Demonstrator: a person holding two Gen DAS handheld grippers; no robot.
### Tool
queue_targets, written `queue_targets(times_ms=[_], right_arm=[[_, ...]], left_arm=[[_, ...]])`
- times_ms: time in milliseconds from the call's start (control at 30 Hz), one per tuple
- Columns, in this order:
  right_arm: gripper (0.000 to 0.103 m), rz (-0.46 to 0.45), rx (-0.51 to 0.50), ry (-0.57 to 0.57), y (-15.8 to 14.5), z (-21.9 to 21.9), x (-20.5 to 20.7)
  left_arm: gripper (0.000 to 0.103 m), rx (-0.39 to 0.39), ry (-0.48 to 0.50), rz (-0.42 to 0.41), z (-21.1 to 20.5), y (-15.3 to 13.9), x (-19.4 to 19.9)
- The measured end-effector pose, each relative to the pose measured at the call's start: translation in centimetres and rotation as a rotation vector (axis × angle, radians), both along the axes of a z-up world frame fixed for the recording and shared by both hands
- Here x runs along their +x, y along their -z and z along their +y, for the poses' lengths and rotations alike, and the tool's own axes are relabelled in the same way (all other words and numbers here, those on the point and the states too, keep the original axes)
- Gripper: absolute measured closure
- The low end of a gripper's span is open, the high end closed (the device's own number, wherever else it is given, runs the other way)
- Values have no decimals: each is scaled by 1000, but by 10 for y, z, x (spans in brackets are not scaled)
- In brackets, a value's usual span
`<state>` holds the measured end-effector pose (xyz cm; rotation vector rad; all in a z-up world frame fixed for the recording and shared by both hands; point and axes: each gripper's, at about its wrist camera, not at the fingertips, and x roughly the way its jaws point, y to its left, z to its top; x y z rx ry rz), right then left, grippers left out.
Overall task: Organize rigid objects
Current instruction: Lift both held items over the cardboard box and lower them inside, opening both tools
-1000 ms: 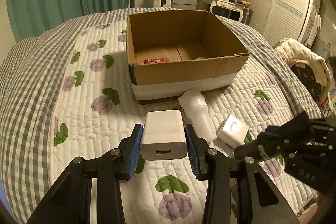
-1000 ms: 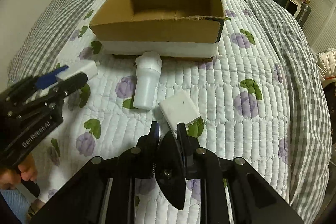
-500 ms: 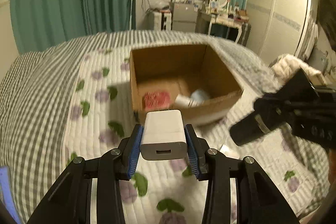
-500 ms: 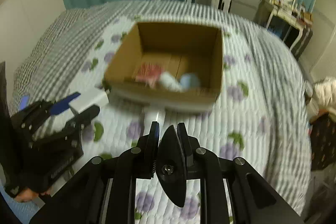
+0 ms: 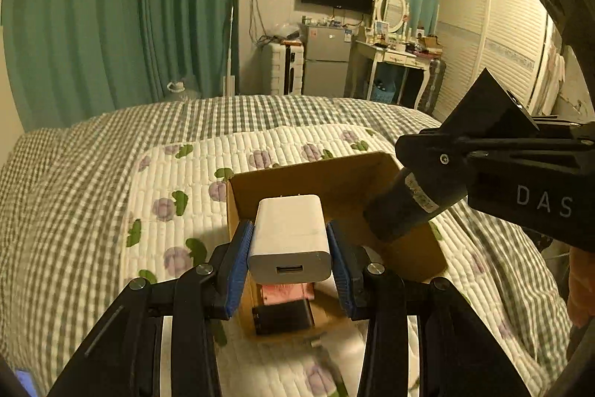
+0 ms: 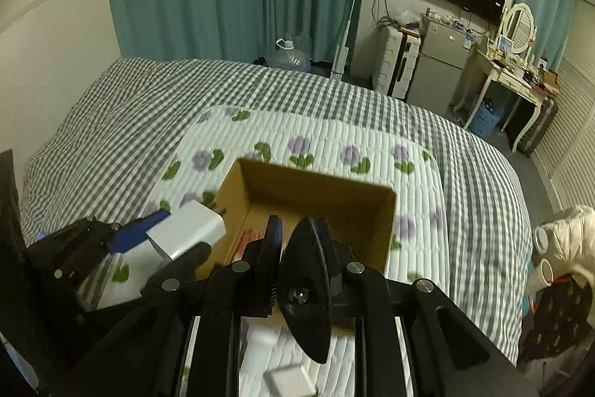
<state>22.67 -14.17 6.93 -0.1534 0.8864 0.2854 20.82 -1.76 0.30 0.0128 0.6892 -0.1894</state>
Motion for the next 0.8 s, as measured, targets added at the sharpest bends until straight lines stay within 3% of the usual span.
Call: queue_targets(times_ms=[333,800], right_arm=[[86,21,-6,10,56,-4,62],[86,13,-10,16,99,-14,95]], left_arm=[[62,9,-2,99,-7,51,60],[62,47,-14,131,-18,79,78]])
